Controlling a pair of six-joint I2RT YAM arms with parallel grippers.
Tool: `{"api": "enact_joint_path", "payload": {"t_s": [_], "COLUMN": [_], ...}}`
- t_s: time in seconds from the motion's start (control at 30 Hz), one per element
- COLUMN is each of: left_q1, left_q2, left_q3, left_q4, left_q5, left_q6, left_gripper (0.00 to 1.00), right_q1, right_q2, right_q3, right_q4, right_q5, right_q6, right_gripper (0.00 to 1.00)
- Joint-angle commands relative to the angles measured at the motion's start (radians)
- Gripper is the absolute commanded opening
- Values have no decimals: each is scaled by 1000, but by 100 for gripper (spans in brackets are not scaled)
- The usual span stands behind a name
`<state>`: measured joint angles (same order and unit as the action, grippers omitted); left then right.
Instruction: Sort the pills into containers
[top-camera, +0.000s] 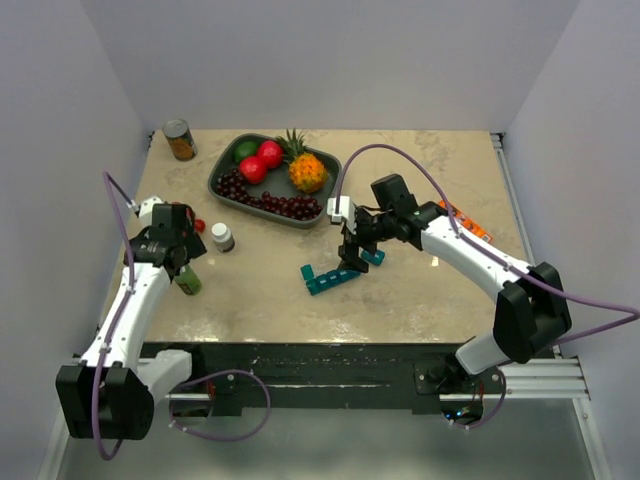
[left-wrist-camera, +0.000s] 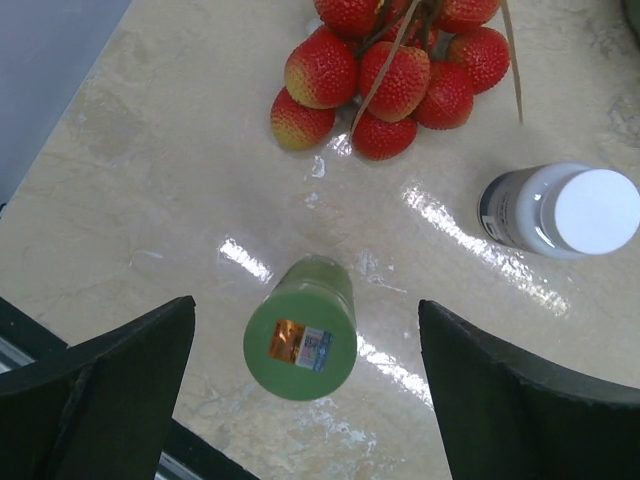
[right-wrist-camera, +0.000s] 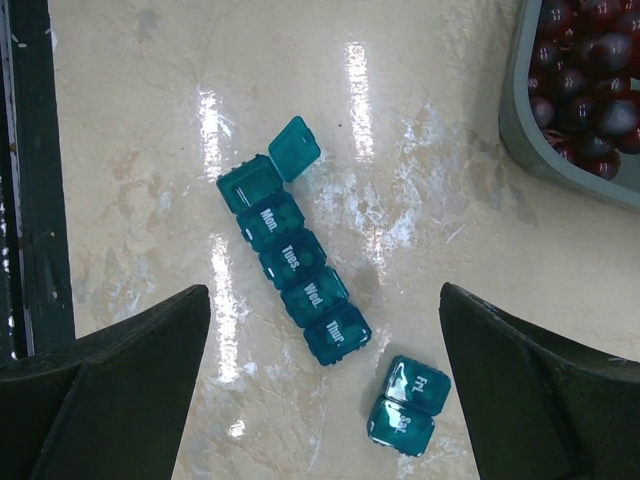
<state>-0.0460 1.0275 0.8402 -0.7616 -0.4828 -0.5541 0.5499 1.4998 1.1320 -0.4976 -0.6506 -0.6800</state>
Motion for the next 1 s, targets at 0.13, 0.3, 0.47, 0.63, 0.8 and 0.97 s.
{"api": "enact_joint_path", "payload": {"t_s": [0.13,0.3,0.47,0.63,0.8,0.97], "left_q1": [124,124,124,124,123,75], "left_q2": [63,42,51,8,-36,-98], "left_q3": [-84,-134,-177,-179,-150,-156], "left_q4": [176,199,214,223,209,191], "left_q5": [197,230,239,280,534,791], "left_q6": [51,33,20,25,48,105], "left_gripper": [83,74,63,11,0,0], "right_q1": [-21,-25,-31,-42,-51,-50], "right_q2": [-49,-46,-49,-55,-102,-190], "right_q3": [-12,-12,-14,-20,-34,-75], "right_q4": [25,27,27,8,-12,33], "right_q5": [-43,-47,-47,-73,-138,-146], "right_q6": [0,0,0,-42,-85,-107], "right_gripper": [99,99,99,99,99,99]}}
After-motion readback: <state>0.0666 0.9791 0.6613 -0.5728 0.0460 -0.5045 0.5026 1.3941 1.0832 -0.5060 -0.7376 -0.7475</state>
